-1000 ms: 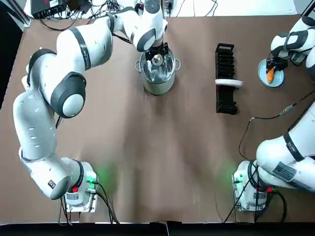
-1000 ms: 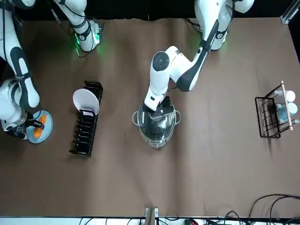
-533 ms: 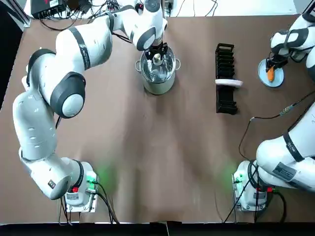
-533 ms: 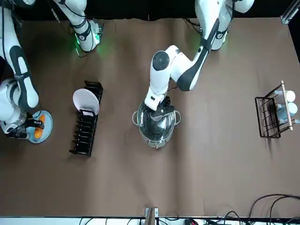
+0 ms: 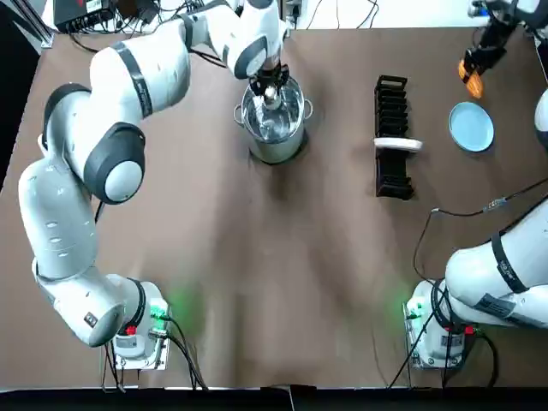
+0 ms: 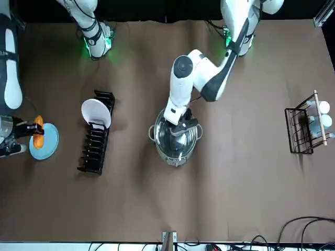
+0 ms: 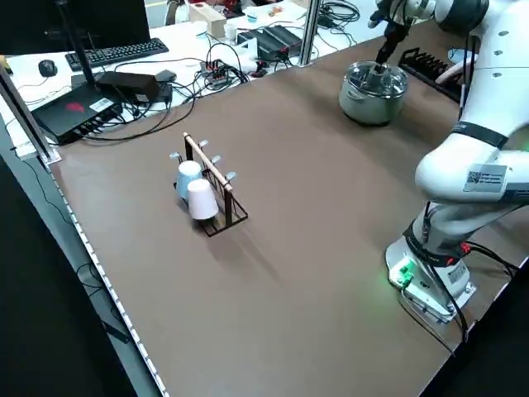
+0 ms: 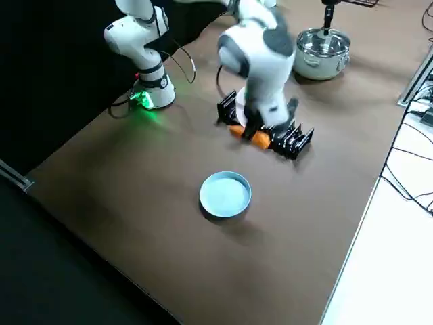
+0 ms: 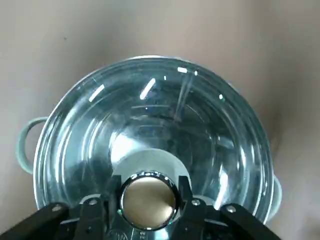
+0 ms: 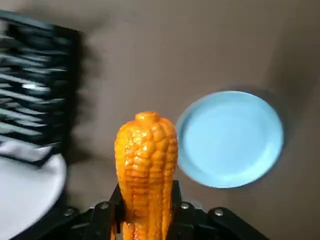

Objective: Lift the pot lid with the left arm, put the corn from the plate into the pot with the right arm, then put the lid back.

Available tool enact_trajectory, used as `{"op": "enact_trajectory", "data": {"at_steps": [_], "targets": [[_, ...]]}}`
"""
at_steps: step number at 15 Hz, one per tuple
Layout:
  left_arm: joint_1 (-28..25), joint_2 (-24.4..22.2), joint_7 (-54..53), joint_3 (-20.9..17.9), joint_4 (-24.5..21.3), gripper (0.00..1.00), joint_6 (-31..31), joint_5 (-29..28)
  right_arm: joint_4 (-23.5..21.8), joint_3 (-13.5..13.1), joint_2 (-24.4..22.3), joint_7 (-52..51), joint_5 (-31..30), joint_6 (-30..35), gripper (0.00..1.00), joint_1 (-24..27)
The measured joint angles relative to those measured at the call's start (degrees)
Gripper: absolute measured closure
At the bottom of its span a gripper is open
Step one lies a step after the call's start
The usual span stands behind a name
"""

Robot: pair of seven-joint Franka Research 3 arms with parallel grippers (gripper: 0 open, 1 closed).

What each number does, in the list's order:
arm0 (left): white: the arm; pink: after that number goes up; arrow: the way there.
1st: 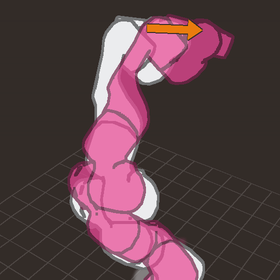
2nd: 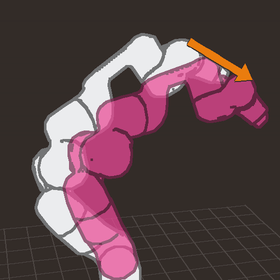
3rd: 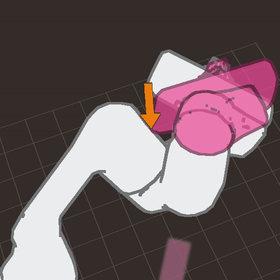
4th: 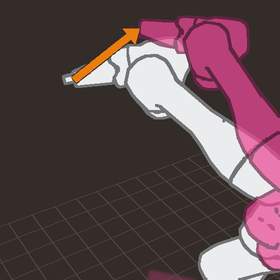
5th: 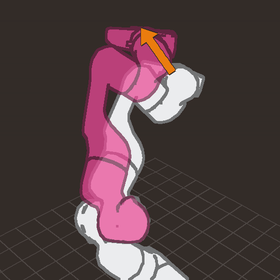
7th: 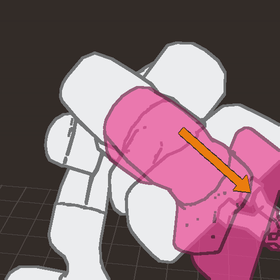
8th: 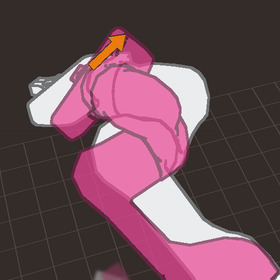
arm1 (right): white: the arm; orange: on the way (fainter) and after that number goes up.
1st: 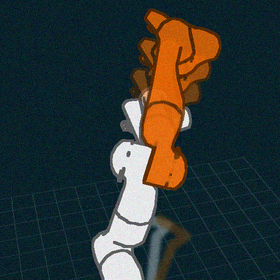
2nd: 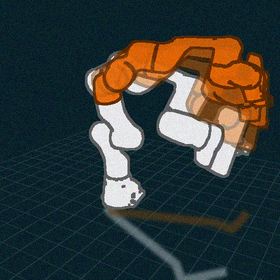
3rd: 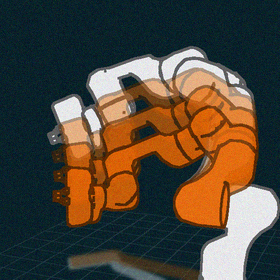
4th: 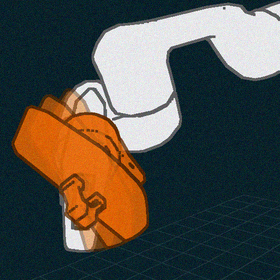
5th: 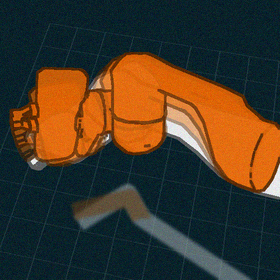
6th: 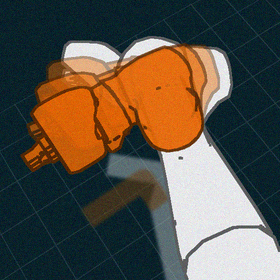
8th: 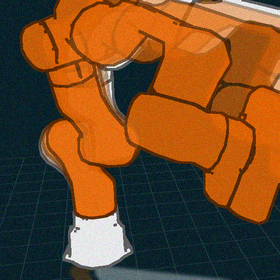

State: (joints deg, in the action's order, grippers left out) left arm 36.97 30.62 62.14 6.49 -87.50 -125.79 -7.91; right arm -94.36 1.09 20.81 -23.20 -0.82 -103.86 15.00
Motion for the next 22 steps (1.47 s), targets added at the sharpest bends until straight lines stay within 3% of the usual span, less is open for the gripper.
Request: {"op": "enact_trajectory", "data": {"at_steps": [3,8,11,13,17,22], "targets": [[-3.17,-1.55,-0.01,0.01,0.06,0.50,1.94,0.11,3.63,0.39,-0.65,1.49,3.04,5.61,0.63,-3.59],[-6.83,-3.50,-1.87,0.11,0.08,0.50,5.11,0.11,4.84,0.70,-2.70,11.96,6.15,9.95,0.63,-12.22],[-10.67,-5.84,-10.12,0.19,0.06,0.50,12.22,1.65,4.86,0.77,-3.75,20.81,9.85,11.95,0.63,-18.91],[-17.96,-7.06,-19.87,2.31,-1.45,0.50,15.50,3.16,4.84,0.80,-3.82,28.89,10.88,11.92,0.63,-25.89],[-27.64,-8.78,-32.72,5.59,-10.08,0.50,15.30,3.17,4.72,0.78,-3.72,35.36,12.90,10.32,0.63,-35.66],[-39.15,-13.62,-47.12,11.31,-24.60,0.50,10.53,3.18,4.54,0.74,-1.41,45.48,16.05,1.28,0.63,-46.88]]}}
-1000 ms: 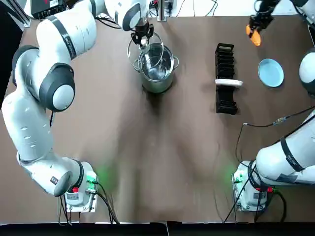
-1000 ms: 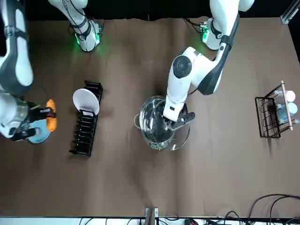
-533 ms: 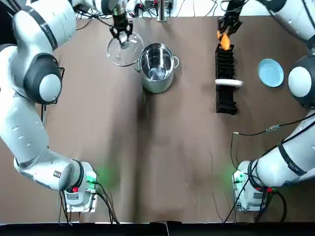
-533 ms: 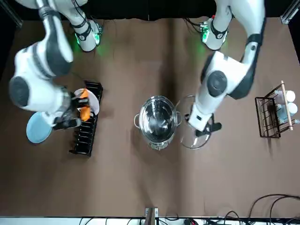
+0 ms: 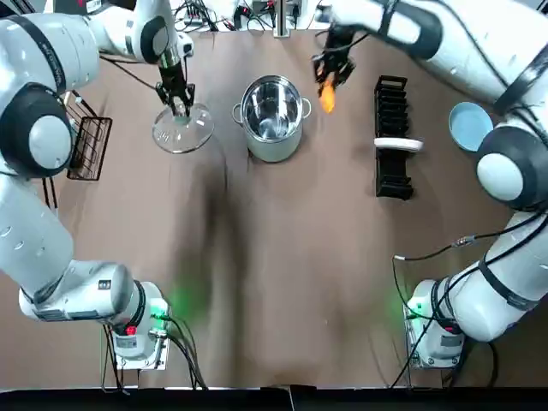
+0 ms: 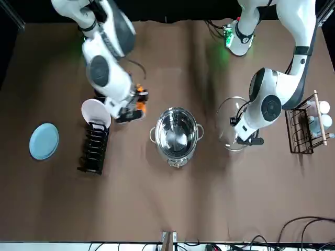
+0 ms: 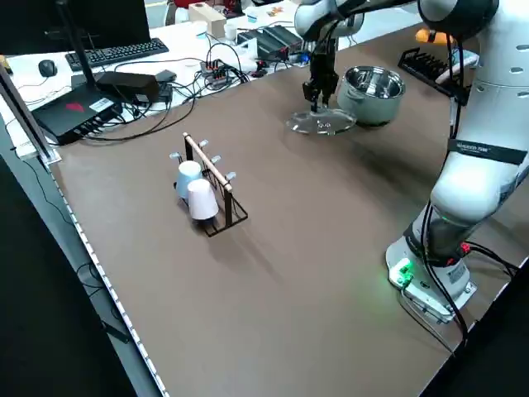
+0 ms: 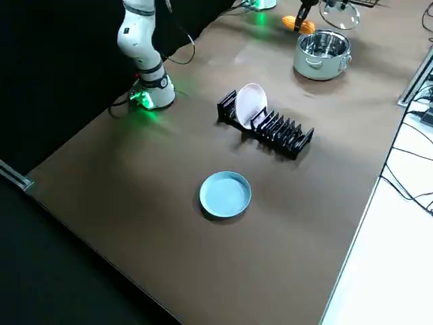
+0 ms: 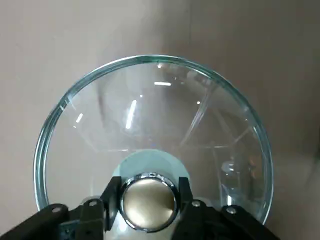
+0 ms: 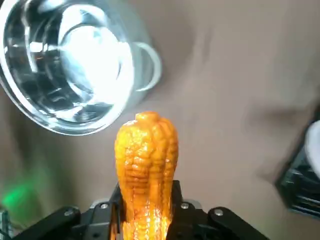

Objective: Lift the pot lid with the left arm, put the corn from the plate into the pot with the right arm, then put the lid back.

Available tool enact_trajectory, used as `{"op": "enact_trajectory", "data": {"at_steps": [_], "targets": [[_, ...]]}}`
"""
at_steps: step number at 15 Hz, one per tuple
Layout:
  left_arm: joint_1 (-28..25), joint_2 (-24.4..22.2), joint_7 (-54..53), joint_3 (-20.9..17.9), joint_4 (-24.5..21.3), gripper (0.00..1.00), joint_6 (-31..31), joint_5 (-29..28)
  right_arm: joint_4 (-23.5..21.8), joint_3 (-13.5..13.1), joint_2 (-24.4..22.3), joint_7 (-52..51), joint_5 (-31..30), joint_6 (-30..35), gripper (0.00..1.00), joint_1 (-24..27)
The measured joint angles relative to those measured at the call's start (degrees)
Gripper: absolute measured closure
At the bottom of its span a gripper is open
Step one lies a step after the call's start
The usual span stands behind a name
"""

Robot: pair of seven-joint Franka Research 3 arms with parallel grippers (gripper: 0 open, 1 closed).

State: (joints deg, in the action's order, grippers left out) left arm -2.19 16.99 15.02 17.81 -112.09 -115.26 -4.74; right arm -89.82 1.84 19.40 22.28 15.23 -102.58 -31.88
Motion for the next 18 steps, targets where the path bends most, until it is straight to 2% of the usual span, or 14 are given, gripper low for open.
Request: {"op": "enact_trajectory", "data": {"at_steps": [3,5,8,12,16,18], "targets": [[-2.58,-0.84,-3.02,2.19,-2.44,0.50,-0.15,0.01,0.47,-0.03,4.23,4.56,0.04,-8.74,0.63,-6.03],[-2.60,-0.86,-3.55,2.31,-2.63,0.50,-0.17,0.01,2.90,-0.12,7.79,6.20,0.04,-11.40,0.63,-8.22],[-2.60,-0.86,-3.71,2.40,-2.67,0.50,-0.18,0.01,6.86,-0.32,11.69,8.36,-0.01,-14.36,0.63,-9.52],[-2.60,-0.86,-3.72,2.41,-2.70,0.50,-0.18,0.01,8.64,-1.00,15.70,11.37,-4.50,-20.27,0.63,-11.71],[-2.60,-0.86,-3.72,2.44,-2.75,0.50,-0.19,0.01,15.84,-2.42,23.11,12.41,-7.62,-21.26,0.63,-13.73],[-2.59,-0.86,-3.72,2.47,-2.77,0.50,-0.19,0.01,17.58,-2.83,25.59,12.43,-8.47,-23.55,0.63,-14.19]]}}
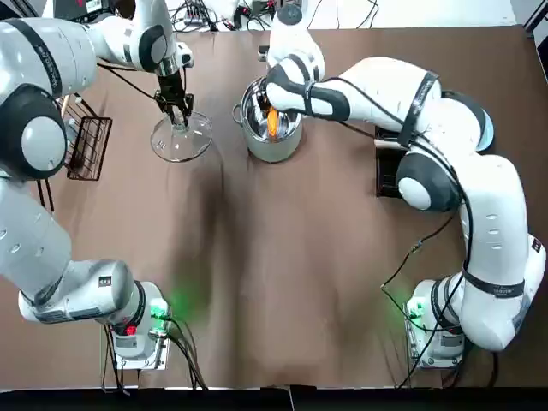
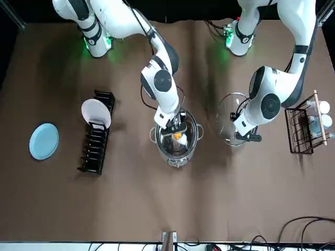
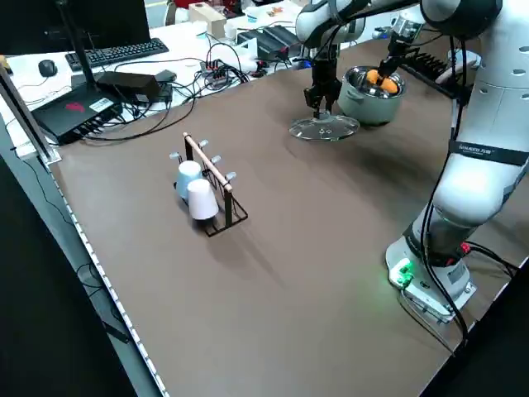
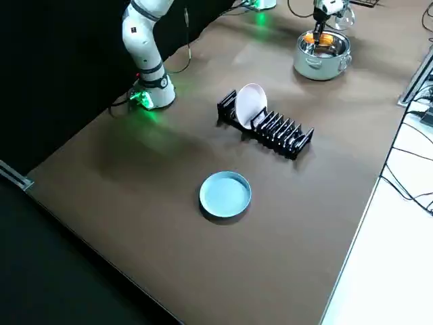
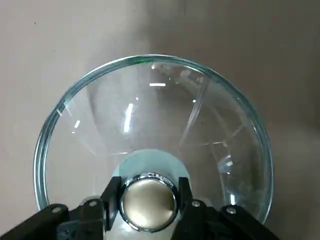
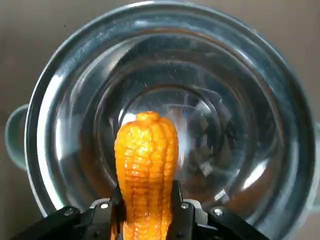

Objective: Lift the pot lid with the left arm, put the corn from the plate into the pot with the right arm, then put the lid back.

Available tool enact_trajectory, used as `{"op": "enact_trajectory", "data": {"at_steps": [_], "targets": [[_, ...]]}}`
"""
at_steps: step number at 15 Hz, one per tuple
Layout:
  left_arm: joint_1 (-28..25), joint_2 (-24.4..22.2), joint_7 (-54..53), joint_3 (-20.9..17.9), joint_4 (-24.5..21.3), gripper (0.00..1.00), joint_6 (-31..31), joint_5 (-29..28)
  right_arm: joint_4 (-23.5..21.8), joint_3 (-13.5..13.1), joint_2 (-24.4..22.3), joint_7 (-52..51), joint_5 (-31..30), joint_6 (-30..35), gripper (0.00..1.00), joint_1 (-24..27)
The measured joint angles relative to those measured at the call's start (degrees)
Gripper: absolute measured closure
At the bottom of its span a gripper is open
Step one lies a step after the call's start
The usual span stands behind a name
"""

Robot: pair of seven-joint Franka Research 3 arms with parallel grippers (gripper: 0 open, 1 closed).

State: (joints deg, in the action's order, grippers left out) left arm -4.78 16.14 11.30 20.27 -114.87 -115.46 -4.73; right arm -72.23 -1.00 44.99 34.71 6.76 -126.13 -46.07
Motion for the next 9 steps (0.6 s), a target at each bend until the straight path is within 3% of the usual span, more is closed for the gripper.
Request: {"op": "enact_trajectory", "data": {"at_steps": [9], "targets": [[0.02,0.00,0.00,0.17,-0.12,0.50,0.00,0.00,0.97,-1.07,6.00,0.05,-4.97,-6.17,0.63,-0.86]]}}
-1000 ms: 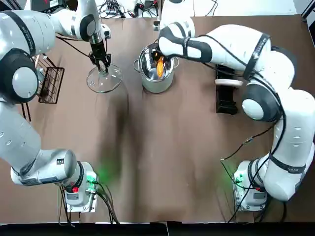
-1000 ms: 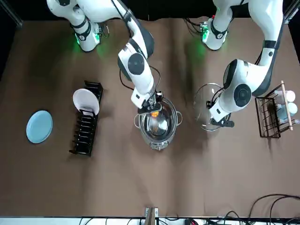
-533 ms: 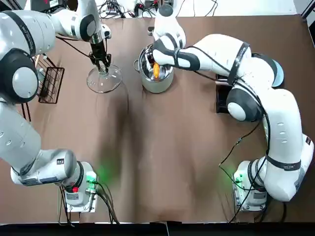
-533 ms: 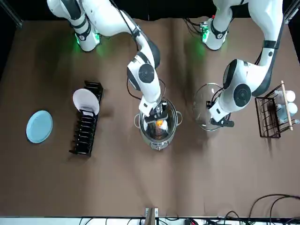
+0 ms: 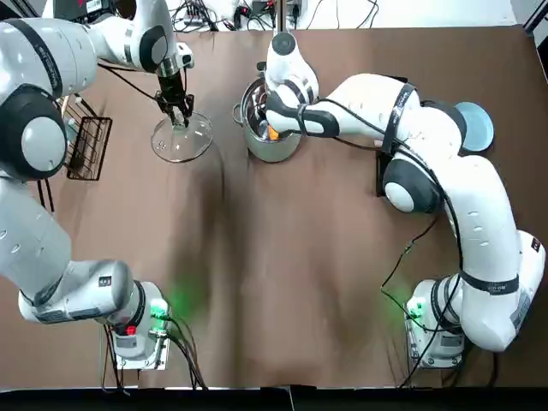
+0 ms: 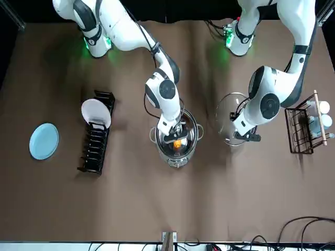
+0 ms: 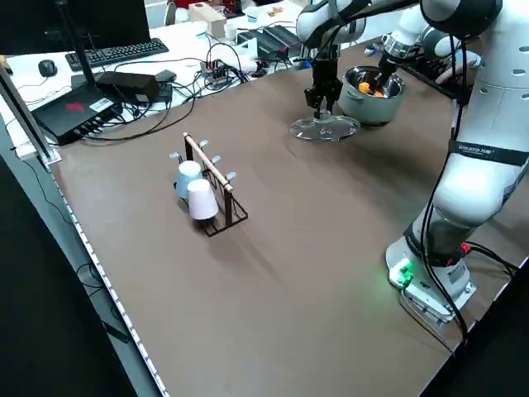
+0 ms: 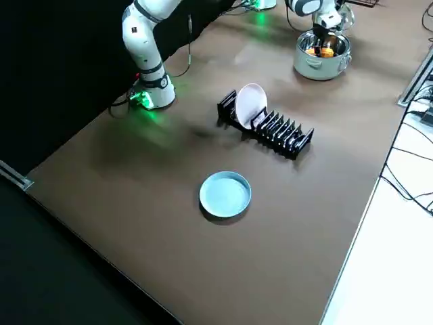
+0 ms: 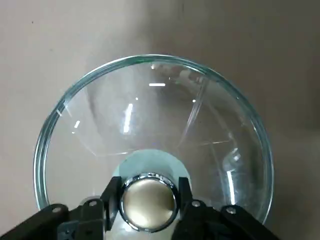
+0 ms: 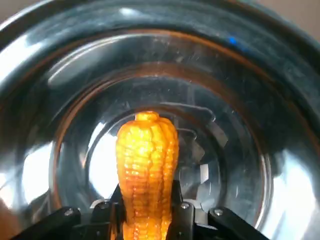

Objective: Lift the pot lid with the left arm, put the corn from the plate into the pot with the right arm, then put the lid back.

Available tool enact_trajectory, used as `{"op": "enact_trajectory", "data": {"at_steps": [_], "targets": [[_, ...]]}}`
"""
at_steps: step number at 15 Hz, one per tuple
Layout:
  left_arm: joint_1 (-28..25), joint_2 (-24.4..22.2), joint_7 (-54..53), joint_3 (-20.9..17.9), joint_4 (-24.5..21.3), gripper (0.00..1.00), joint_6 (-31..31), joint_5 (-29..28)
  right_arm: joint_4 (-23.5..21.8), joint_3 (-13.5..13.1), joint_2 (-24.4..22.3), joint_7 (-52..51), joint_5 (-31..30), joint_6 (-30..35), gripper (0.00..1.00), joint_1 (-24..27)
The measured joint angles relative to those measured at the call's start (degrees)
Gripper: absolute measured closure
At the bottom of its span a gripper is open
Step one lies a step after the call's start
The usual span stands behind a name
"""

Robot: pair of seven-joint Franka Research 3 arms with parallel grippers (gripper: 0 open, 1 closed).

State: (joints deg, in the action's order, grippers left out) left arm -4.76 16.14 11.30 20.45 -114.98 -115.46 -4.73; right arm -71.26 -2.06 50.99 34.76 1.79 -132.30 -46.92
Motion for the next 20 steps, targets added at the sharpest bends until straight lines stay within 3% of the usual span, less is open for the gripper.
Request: {"op": "enact_trajectory", "data": {"at_steps": [5,8,9,10,11,12,15,18,20], "targets": [[0.01,0.00,0.07,0.03,0.00,0.50,-0.03,0.00,0.29,-0.58,0.31,0.00,-0.05,-0.38,0.61,0.08],[-0.02,-0.36,1.11,0.34,0.53,0.50,-0.18,0.05,0.34,-0.67,0.31,0.02,-0.06,-0.62,0.36,0.16],[-0.01,-1.29,1.65,0.95,1.73,0.50,1.25,0.06,0.75,-0.67,0.29,0.18,-0.06,-0.68,0.18,0.18],[-0.03,-2.02,1.71,1.13,2.84,0.50,3.36,0.07,1.21,-0.65,0.22,0.26,-0.06,-0.67,0.09,0.18],[-0.08,-2.79,1.75,1.18,4.46,0.50,6.09,0.16,1.71,-0.64,-0.05,0.30,-0.03,-0.64,0.02,0.17],[-0.17,-3.47,1.76,1.18,6.48,0.50,9.01,0.57,2.19,-0.64,-0.68,0.43,0.04,-0.14,0.01,0.18],[-0.23,-4.63,4.42,1.54,11.50,0.50,13.38,3.48,3.15,-0.69,-4.64,0.51,0.05,8.81,0.00,0.34],[0.86,-4.18,12.31,3.84,13.47,0.50,13.00,4.79,3.47,-1.13,-10.84,0.42,-0.13,21.48,0.00,1.31],[4.36,-2.91,19.23,4.51,14.68,0.50,9.57,4.80,3.48,-1.39,-15.29,-2.22,-0.19,30.17,0.00,3.88]]}}
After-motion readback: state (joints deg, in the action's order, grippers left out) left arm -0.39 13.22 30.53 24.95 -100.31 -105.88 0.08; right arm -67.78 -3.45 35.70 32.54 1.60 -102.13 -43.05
